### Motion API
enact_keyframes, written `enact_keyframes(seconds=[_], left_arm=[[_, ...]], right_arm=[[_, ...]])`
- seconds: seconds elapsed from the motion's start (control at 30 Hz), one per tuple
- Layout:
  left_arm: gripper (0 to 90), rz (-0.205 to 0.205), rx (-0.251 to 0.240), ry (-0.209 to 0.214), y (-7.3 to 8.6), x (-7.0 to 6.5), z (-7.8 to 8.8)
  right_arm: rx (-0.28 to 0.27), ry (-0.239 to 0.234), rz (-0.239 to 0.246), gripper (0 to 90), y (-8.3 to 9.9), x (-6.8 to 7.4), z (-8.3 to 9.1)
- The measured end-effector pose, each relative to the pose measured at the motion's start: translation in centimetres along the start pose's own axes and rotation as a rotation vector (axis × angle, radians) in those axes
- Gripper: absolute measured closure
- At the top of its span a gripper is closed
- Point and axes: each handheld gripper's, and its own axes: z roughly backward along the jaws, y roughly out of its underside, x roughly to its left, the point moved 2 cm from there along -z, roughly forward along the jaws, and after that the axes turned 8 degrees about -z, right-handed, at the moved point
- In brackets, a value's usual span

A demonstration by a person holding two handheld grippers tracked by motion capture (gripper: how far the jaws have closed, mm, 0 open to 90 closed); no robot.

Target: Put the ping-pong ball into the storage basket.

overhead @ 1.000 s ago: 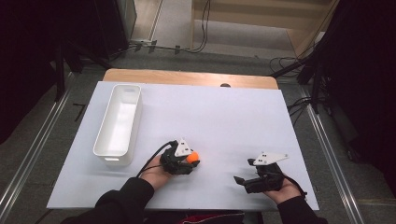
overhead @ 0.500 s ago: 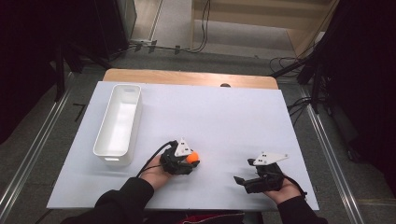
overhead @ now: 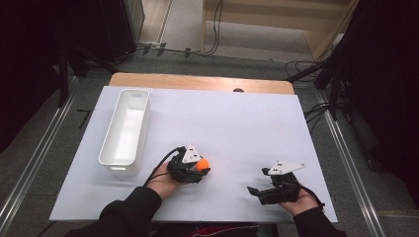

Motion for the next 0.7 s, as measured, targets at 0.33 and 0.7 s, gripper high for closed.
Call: enact_keyframes(seconds=[0.33, 0.7], left_arm=[[49.6, -0.003, -0.005, 0.022, -0.4, 0.0, 0.6], [49.6, 0.006, -0.019, 0.031, -0.8, 0.1, 1.4]], right_arm=[[0.0, -0.001, 0.001, 12.9, 0.0, 0.0, 0.0], [-0.005, -0.002, 0.002, 12.9, 0.0, 0.0, 0.0]])
